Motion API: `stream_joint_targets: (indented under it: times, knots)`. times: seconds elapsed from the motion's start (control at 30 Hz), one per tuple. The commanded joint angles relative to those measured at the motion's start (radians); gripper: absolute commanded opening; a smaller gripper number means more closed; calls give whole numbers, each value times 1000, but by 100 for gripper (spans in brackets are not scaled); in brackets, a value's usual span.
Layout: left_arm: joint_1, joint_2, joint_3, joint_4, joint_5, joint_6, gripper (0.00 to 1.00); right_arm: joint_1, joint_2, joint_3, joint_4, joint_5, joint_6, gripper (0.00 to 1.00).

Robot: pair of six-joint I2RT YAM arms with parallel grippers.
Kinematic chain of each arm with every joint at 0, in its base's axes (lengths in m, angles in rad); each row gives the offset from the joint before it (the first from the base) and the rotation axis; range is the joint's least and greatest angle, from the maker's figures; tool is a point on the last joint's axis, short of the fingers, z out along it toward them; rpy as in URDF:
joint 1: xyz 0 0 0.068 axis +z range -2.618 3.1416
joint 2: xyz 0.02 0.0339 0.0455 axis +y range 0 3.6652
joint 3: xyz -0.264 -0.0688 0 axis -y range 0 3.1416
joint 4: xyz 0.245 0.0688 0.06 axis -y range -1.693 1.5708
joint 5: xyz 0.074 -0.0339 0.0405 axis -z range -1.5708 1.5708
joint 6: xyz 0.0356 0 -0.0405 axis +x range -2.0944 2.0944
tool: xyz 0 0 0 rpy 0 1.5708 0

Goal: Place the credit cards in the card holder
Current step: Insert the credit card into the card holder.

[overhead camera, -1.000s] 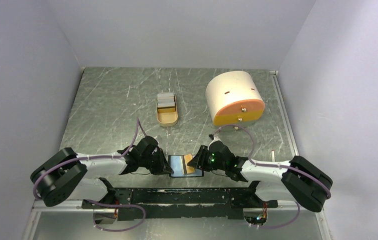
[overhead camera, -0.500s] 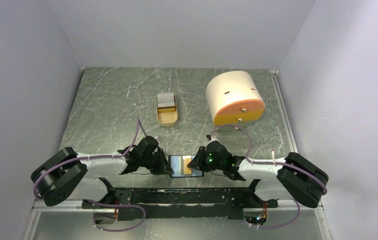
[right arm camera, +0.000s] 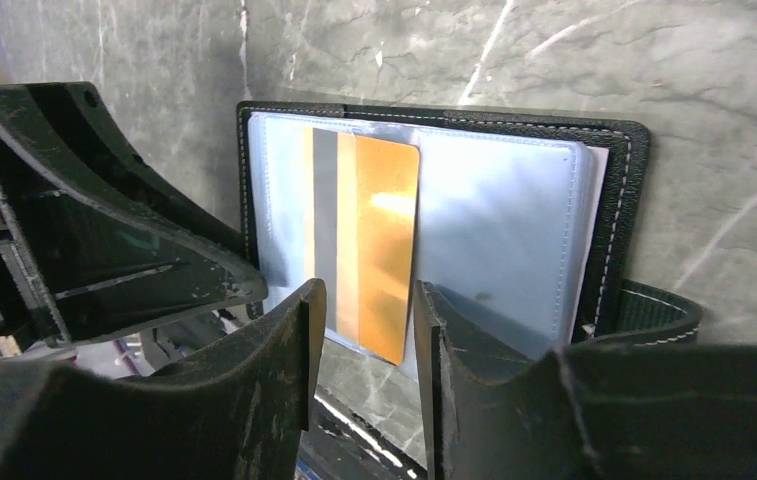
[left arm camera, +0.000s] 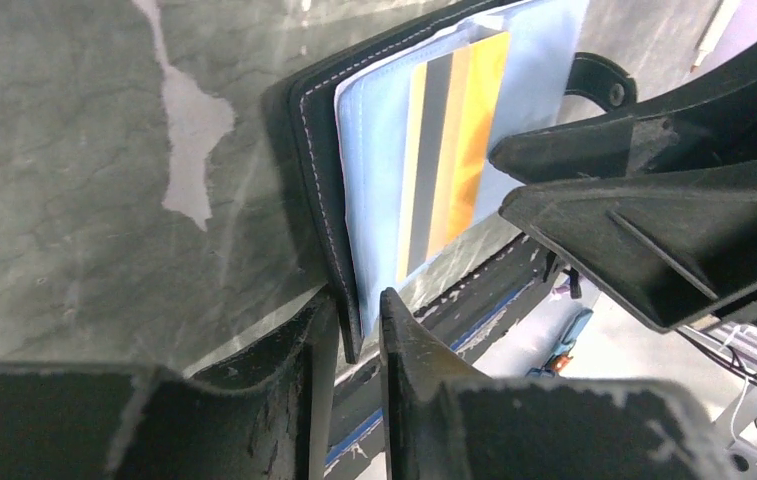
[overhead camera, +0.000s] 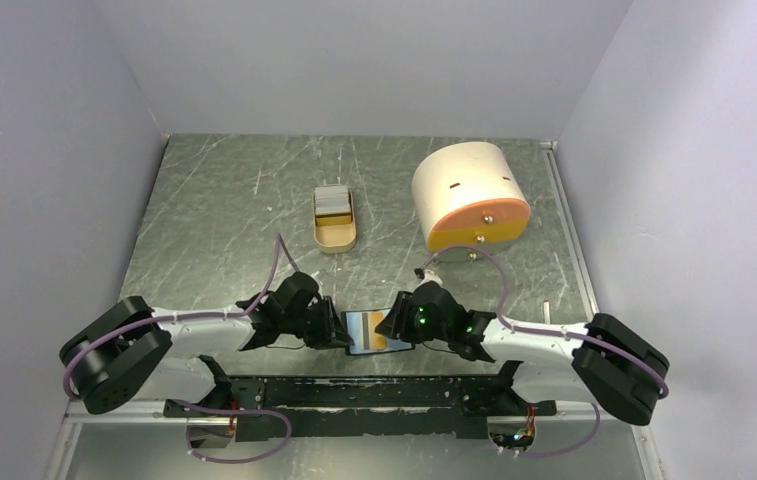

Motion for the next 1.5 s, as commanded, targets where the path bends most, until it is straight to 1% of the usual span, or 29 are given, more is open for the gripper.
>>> stream_joint_targets:
  times: [0.0,0.1,0.3,0.5,0.6,0.73,0.83,0.97,1.03,1.17,1.3,1.33,1.47]
  knots:
    - [-7,-19,-26,122,30,0,27,4,-37,11,-89,73,-30,42]
    - [-7,-17,-26,142,39,3,25,4,-15,3,-37,57,-26,40]
    - [-7,-30,-31,158,40,4,19,4,56,17,51,21,-33,37]
    - [-7,-36,-14,139,38,23,14,5,96,9,162,-37,-35,32]
    - [-7,-36,-15,147,41,25,14,5,99,-10,214,-56,-28,29]
    - [-7,-39,-9,140,42,34,17,4,92,-34,270,-73,-17,26]
    - [-7,-48,2,128,38,42,18,4,91,-41,290,-78,-17,25]
    - [-7,-56,-15,155,40,30,23,4,100,-47,309,-93,-17,24]
    - [-8,-65,-29,169,41,18,25,5,99,-53,320,-95,-13,24]
    - [-8,-103,-45,164,26,8,22,4,61,-58,265,-67,-21,24]
    - [-7,-132,-40,130,8,15,15,3,4,-22,119,-21,-68,24]
    - [-8,-133,-39,125,7,16,10,3,-7,-10,80,-9,-82,24]
    - [-8,-131,-20,92,3,32,9,2,-39,9,17,32,-119,22]
